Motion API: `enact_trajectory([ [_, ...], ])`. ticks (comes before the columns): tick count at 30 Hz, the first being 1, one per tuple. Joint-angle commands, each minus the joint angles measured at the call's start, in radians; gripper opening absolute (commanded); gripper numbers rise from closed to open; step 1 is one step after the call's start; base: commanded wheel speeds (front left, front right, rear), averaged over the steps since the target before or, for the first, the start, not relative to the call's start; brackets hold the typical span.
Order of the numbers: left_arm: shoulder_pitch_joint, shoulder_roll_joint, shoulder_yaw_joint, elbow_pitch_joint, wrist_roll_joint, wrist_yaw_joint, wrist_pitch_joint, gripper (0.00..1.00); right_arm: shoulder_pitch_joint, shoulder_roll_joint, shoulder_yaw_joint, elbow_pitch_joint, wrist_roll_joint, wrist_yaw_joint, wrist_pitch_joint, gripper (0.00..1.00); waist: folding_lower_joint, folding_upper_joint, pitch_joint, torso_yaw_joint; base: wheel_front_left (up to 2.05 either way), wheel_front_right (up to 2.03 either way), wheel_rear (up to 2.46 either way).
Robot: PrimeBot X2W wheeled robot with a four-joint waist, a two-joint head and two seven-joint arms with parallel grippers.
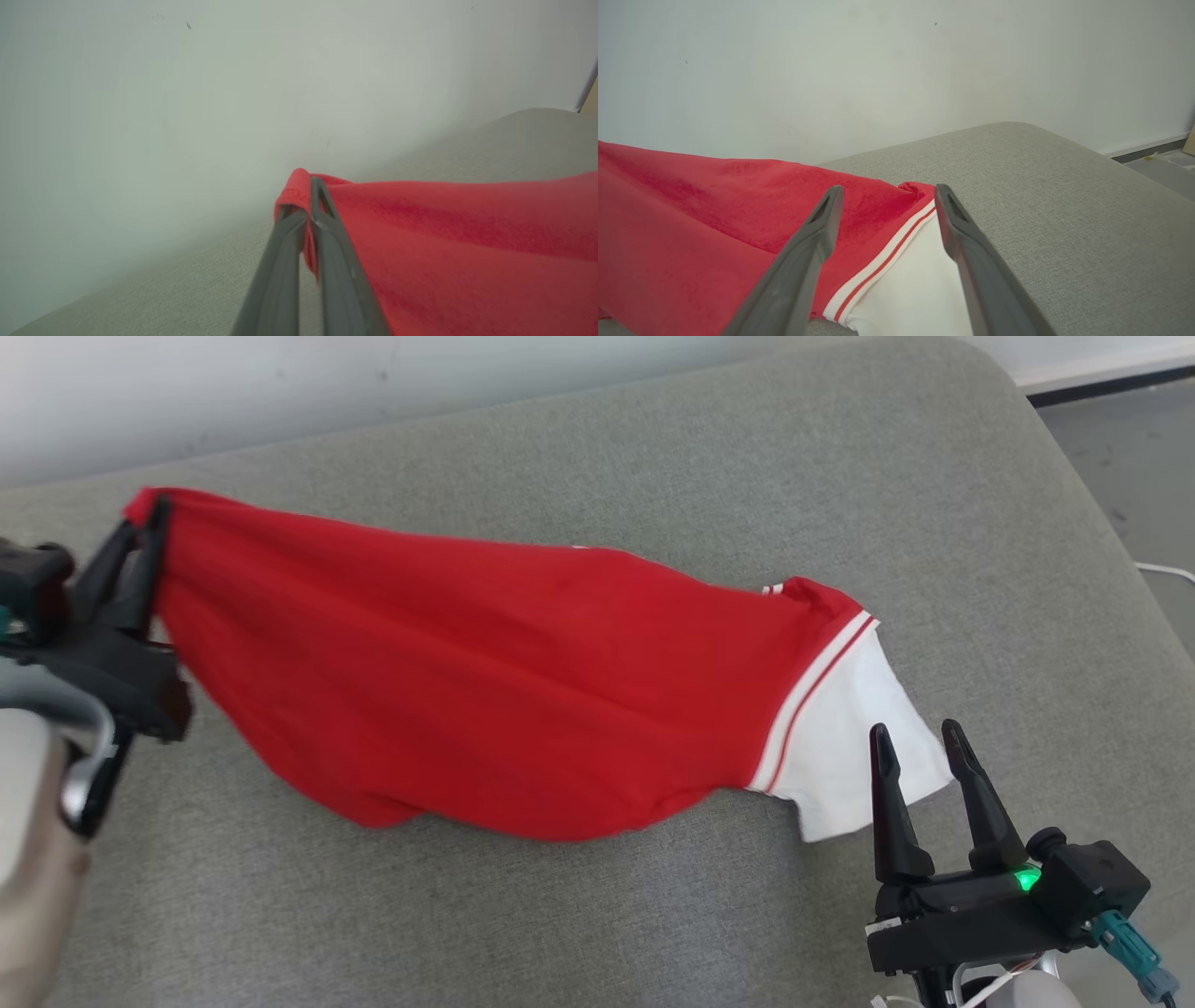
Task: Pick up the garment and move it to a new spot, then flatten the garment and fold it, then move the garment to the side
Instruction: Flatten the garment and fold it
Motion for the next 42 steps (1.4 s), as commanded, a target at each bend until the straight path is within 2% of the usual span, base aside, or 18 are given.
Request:
enact_trajectory([
  [1, -0.015, 0.019, 0.000, 0.024, -0.019, 0.003, -0.001, 0.00, -0.007, 0.000, 0.002, 0.002, 0.009, -0.003, 0.000, 1.00, -0.0002, -0.0001, 0.013, -0.011, 0.00, 0.00, 0.00],
  [3, -0.028, 0.038, -0.011, 0.063, -0.028, 0.003, -0.003, 0.00, -0.012, 0.000, 0.004, 0.005, 0.011, -0.003, -0.001, 1.00, -0.0002, -0.0001, 0.018, -0.015, 0.00, 0.00, 0.00],
  [4, -0.032, 0.041, -0.018, 0.081, -0.035, 0.003, -0.006, 0.22, -0.014, 0.000, 0.005, 0.006, 0.012, -0.003, -0.001, 1.00, -0.0002, -0.0001, 0.020, -0.016, 0.00, 0.00, 0.00],
  [5, -0.034, 0.044, -0.026, 0.093, -0.042, 0.003, -0.007, 1.00, -0.016, 0.000, 0.006, 0.008, 0.013, -0.003, 0.000, 1.00, -0.0002, -0.0001, 0.021, -0.017, 0.00, 0.00, 0.00],
  [13, 0.020, 0.020, -0.060, 0.132, -0.090, 0.003, -0.023, 1.00, 0.000, 0.000, 0.003, 0.022, 0.004, -0.003, -0.001, 1.00, -0.0002, -0.0001, -0.032, 0.018, 0.00, 0.00, 0.00],
  [18, 0.113, 0.005, -0.007, 0.059, -0.092, 0.011, -0.023, 1.00, 0.024, 0.000, -0.004, 0.027, -0.011, -0.003, 0.000, 1.00, -0.0002, -0.0001, -0.106, 0.065, 0.00, 0.00, 0.00],
  [23, 0.231, -0.015, 0.087, -0.087, -0.073, 0.045, -0.023, 1.00, 0.052, 0.000, -0.009, 0.028, -0.023, -0.003, 0.000, 1.00, -0.0002, -0.0001, -0.155, 0.109, 0.00, 0.00, 0.00],
  [28, 0.381, -0.058, 0.189, -0.259, -0.034, 0.080, -0.022, 1.00, 0.080, 0.000, -0.008, 0.025, -0.037, -0.003, -0.001, 1.00, -0.0002, -0.0001, -0.190, 0.144, 0.00, 0.00, 0.00],
  [32, 0.506, -0.113, 0.264, -0.374, 0.001, 0.095, -0.022, 1.00, 0.094, 0.000, -0.006, 0.022, -0.048, -0.003, -0.001, 1.00, -0.0002, -0.0001, -0.209, 0.163, 0.00, 0.00, 0.00],
  [33, 0.506, -0.113, 0.264, -0.374, 0.001, 0.095, -0.022, 1.00, 0.094, 0.000, -0.006, 0.022, -0.048, -0.003, -0.001, 1.00, -0.0002, -0.0001, -0.209, 0.163, 0.00, 0.00, 0.00],
  [42, 0.749, -0.249, 0.368, -0.518, 0.085, 0.095, -0.022, 1.00, 0.127, 0.000, -0.016, 0.025, -0.067, -0.003, 0.000, 1.00, -0.0002, -0.0001, -0.238, 0.199, 0.00, 0.00, 0.00],
])
